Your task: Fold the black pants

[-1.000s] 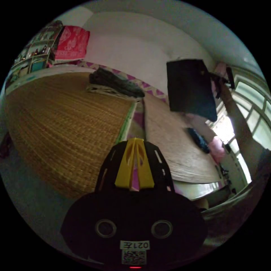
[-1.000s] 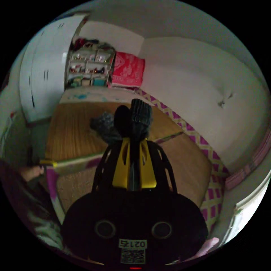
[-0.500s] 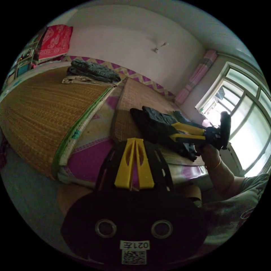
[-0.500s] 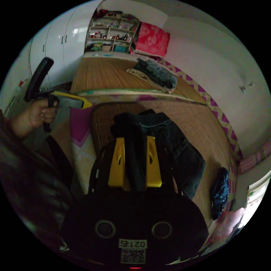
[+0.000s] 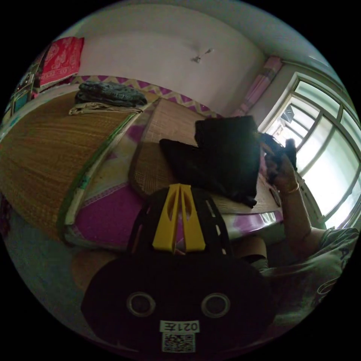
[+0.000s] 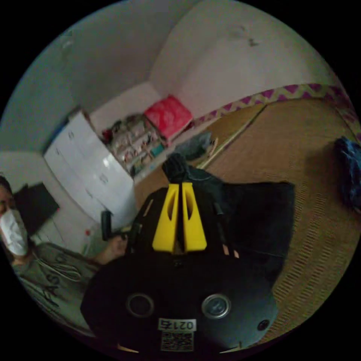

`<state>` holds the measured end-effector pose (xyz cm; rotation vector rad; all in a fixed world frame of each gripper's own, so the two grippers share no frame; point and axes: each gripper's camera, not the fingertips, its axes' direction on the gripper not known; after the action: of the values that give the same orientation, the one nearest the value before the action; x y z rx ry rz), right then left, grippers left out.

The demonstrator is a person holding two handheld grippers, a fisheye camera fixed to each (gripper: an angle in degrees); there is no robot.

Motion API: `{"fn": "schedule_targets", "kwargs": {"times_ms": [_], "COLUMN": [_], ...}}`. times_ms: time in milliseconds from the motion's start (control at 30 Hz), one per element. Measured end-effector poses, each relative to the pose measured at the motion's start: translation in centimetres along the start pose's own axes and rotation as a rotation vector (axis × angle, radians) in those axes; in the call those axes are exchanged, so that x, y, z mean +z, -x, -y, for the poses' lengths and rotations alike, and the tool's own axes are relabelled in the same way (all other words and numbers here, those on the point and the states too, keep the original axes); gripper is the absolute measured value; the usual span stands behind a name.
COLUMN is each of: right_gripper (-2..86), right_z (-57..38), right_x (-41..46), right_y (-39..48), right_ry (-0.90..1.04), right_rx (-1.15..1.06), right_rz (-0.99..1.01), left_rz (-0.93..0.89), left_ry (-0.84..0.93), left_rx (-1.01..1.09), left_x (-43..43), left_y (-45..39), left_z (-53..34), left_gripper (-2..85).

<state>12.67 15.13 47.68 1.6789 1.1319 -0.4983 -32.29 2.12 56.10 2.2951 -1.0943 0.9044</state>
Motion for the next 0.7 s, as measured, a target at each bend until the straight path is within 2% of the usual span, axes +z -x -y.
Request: {"fn": "schedule_targets", "kwargs": {"times_ms": [33,100,133,200,300,467,533,633,700], "right_gripper": [-0.3,-0.3,-0.3,-0.3,-0.1,0.7,1.2,3.1,5.5], "right_z": [0.6,1.6,1.6,0.0,-3.8,-11.1,-12.0,-10.9,-7.7], "right_x": [-3.1,-16.0,-18.9,-30.5,-40.0,-44.6,-46.6,-49.2,-47.7], "right_y": [-1.0,-4.9,-5.9,-10.4,-17.0,-27.9,-27.5,-23.8,-21.0], "right_ry": [-0.054,-0.273,-0.32,-0.495,-0.533,-0.389,-0.455,-0.516,-0.414], "right_rx": [0.024,0.09,0.11,0.228,0.417,0.788,0.755,0.649,0.497], "right_rz": [-0.004,-0.063,-0.087,-0.172,-0.321,-0.273,-0.257,-0.414,-0.476], "left_rz": [-0.003,-0.021,-0.026,-0.051,-0.069,-0.069,-0.055,-0.005,0.008], "left_ry": [0.001,0.006,0.008,0.025,0.039,0.07,0.067,0.074,0.1], "left_rx": [0.007,0.033,0.038,0.049,0.06,0.121,0.159,0.27,0.433], "left_x": [0.5,2.4,2.9,5.0,7.5,11.2,12.1,14.1,16.7], "left_y": [-0.4,-1.8,-2.2,-3.5,-5.3,-8.7,-10.1,-13.3,-17.4], "left_z": [0.1,0.5,0.5,0.6,0.5,0.1,0.1,0.5,0.9], "left_gripper": [-1.0,-1.0,-1.0,-1.0,-0.9,-0.8,-0.5,1.0,4.7]}}
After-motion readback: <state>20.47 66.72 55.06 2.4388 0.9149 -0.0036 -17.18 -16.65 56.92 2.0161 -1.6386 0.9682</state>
